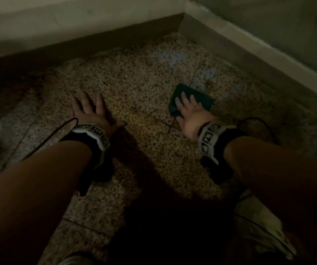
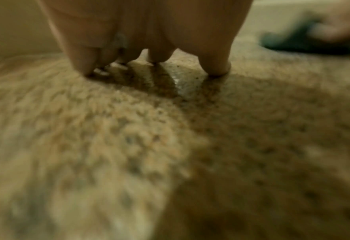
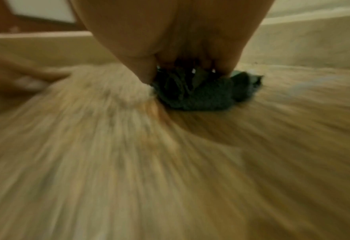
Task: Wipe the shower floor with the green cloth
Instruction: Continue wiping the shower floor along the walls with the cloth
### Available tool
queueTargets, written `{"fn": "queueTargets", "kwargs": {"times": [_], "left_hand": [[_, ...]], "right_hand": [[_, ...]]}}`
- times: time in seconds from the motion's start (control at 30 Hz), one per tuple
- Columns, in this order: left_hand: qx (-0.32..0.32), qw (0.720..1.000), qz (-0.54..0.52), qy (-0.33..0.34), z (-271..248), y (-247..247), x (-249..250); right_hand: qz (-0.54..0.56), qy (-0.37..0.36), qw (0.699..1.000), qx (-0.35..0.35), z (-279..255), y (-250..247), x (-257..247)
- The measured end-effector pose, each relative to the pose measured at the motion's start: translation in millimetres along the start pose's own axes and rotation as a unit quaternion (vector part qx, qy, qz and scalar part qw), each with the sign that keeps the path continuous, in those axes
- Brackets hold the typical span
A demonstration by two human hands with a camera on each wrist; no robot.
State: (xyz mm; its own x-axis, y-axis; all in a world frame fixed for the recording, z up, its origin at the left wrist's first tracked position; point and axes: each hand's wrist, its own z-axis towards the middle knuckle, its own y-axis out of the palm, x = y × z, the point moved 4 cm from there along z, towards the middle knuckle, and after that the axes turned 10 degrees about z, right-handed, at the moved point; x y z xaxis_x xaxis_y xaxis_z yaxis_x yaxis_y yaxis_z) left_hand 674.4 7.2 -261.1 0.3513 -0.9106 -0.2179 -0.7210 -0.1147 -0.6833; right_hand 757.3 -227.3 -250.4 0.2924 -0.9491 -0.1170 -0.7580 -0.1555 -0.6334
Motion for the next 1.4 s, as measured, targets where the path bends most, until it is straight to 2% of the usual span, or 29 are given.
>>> {"fn": "queueTargets", "kwargs": {"times": [0.13, 0.3, 0.43, 0.6, 0.87, 1.0, 1.2, 1.4], "left_hand": [[0.026, 0.999, -0.009, 0.043, -5, 6, -2], [0.046, 0.992, 0.029, 0.116, -8, -2, 15], [0.010, 0.988, 0.054, 0.145, -17, -8, 42], [-0.005, 0.989, 0.043, 0.139, -20, -7, 48], [0.022, 0.987, 0.072, 0.143, -21, -4, 40], [0.016, 0.986, 0.090, 0.143, -22, 1, 38], [0.005, 0.985, 0.081, 0.151, -29, -2, 45], [0.030, 0.984, 0.059, 0.164, -24, -22, 52]], "right_hand": [[-0.024, -0.017, 1.000, 0.003, -24, 22, 28], [-0.004, -0.019, 1.000, 0.019, -12, 12, 28], [0.030, 0.011, 0.999, 0.031, 11, -15, 28], [0.049, 0.025, 0.998, 0.040, 14, -24, 25], [0.043, 0.001, 0.999, -0.013, -37, 26, 51], [0.060, 0.011, 0.998, 0.005, -24, 11, 48], [0.097, 0.074, 0.992, 0.037, 8, -24, 40], [0.086, 0.059, 0.994, 0.007, -23, 9, 53]]}}
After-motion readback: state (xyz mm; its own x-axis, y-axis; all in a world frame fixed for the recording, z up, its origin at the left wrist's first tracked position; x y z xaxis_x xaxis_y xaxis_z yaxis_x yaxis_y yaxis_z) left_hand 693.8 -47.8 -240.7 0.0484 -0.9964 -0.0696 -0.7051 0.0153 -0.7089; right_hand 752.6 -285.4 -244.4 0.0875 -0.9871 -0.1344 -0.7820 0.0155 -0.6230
